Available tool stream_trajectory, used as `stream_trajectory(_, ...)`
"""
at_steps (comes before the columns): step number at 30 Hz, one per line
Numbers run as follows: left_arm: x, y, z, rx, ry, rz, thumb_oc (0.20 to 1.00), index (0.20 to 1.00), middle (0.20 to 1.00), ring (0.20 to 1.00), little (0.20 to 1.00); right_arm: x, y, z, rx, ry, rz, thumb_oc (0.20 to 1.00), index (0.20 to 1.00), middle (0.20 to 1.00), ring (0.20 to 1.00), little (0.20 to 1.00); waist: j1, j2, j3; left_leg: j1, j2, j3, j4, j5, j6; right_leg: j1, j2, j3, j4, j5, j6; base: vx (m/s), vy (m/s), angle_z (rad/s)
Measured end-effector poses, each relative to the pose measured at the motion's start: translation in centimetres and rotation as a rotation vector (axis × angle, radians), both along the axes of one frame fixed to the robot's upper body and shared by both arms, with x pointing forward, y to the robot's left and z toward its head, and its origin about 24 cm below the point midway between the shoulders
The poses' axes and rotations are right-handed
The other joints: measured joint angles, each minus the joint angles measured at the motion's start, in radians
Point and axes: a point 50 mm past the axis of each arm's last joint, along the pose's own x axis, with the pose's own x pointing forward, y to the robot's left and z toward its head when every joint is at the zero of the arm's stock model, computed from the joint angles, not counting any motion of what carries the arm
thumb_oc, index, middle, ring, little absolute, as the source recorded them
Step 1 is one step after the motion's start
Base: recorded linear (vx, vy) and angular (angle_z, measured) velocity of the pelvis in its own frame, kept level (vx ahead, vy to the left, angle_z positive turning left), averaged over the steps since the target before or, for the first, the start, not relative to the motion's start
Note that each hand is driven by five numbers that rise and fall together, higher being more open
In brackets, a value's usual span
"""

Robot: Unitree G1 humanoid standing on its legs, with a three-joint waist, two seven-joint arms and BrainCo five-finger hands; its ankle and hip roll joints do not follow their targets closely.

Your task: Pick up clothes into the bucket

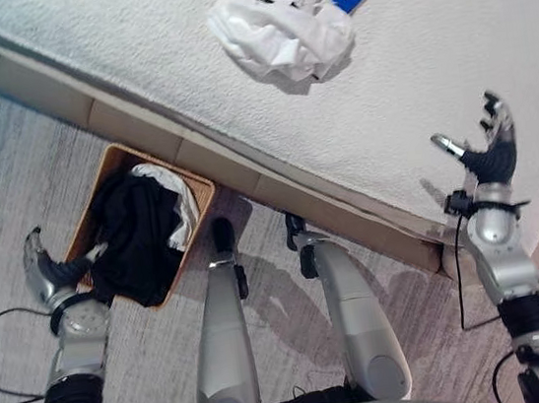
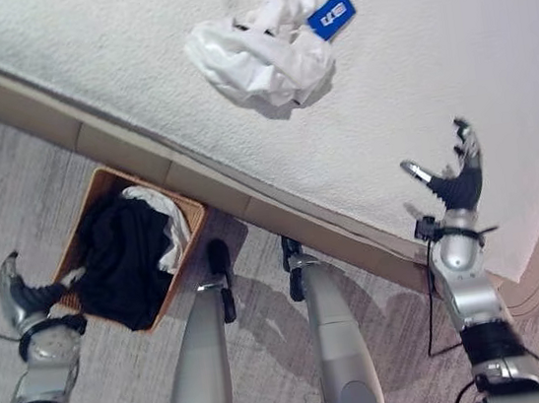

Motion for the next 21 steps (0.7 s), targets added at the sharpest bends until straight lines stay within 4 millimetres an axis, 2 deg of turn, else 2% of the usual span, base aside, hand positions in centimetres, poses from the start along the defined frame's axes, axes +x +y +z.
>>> stream_trajectory(4, 0.3, -1.4, -0.7, -0.160, -0.054, -0.095, 1.000, 1.000, 1.000, 1.000, 1.000, 2.0, -0.4, 3.5, -0.022, -0.072, -0.026, 1.000, 1.000, 1.000, 1.000, 1.000, 0.043, 0.006, 0.002, 0.004, -0.006, -0.008, -0.028, 0.015, -0.005, -0.002, -0.006, -0.008, 0.001, -0.003, -0.003, -0.01, -0.020, 0.10)
stream_trajectory(6, 0.3, -2.1, -1.2, -0.232, -0.068, -0.138, 1.000, 1.000, 1.000, 1.000, 1.000, 3.3, -1.1, 4.3, -0.066, -0.029, -0.056, 1.000, 1.000, 1.000, 1.000, 1.000, 0.057, 0.012, 0.001, 0.002, -0.011, -0.018, -0.041, 0.024, -0.004, -0.005, -0.012, -0.016, 0.001, -0.004, -0.004, -0.01, -0.026, 0.15)
stream_trajectory(9, 0.5, -4.0, -2.2, -0.268, -0.032, -0.246, 1.000, 1.000, 1.000, 1.000, 1.000, 4.7, -2.2, 6.0, -0.126, 0.018, -0.114, 1.000, 1.000, 1.000, 1.000, 1.000, 0.077, 0.032, 0.001, -0.006, -0.023, -0.035, -0.060, 0.042, -0.007, -0.011, -0.024, -0.033, 0.000, -0.005, -0.004, -0.01, -0.033, 0.20)
stream_trajectory(10, 0.6, -5.1, -2.5, -0.268, -0.010, -0.315, 1.000, 1.000, 1.000, 1.000, 1.000, 5.2, -2.8, 7.4, -0.162, 0.029, -0.141, 1.000, 1.000, 1.000, 1.000, 1.000, 0.092, 0.045, 0.002, -0.012, -0.026, -0.038, -0.065, 0.049, -0.006, -0.018, -0.028, -0.036, 0.000, -0.004, -0.004, 0.06, -0.071, 0.13)
stream_trajectory(12, 0.1, -6.1, -3.3, -0.275, 0.032, -0.385, 1.000, 1.000, 1.000, 1.000, 1.000, 6.4, -2.5, 9.6, -0.206, 0.036, -0.153, 1.000, 1.000, 1.000, 1.000, 1.000, 0.111, 0.051, 0.001, -0.011, -0.030, -0.046, -0.080, 0.061, -0.018, -0.022, -0.032, -0.041, 0.001, -0.008, -0.002, 0.06, -0.067, 0.13)
stream_trajectory(14, -0.1, -7.1, -3.9, -0.280, 0.069, -0.445, 1.000, 1.000, 1.000, 1.000, 1.000, 7.1, -2.1, 11.2, -0.253, 0.049, -0.160, 1.000, 1.000, 1.000, 1.000, 1.000, 0.116, 0.060, 0.002, -0.011, -0.034, -0.059, -0.092, 0.072, -0.016, -0.023, -0.037, -0.054, 0.001, -0.008, -0.002, -0.01, -0.033, 0.17)
stream_trajectory(18, -0.2, -8.8, -4.7, -0.278, 0.121, -0.545, 1.000, 1.000, 1.000, 1.000, 1.000, 8.1, -2.1, 12.6, -0.318, 0.108, -0.178, 1.000, 1.000, 1.000, 1.000, 1.000, 0.158, 0.068, 0.002, -0.007, -0.042, -0.082, -0.123, 0.096, -0.029, -0.022, -0.046, -0.071, 0.000, -0.008, -0.003, -0.02, -0.086, 0.19)
stream_trajectory(21, -0.5, -9.8, -5.2, -0.250, 0.180, -0.635, 1.000, 1.000, 1.000, 1.000, 1.000, 8.6, -2.9, 12.1, -0.373, 0.226, -0.207, 1.000, 1.000, 1.000, 1.000, 1.000, 0.165, 0.070, 0.002, -0.006, -0.056, -0.124, -0.166, 0.131, -0.041, -0.022, -0.065, -0.108, 0.001, -0.013, -0.010, 0.00, -0.062, 0.38)
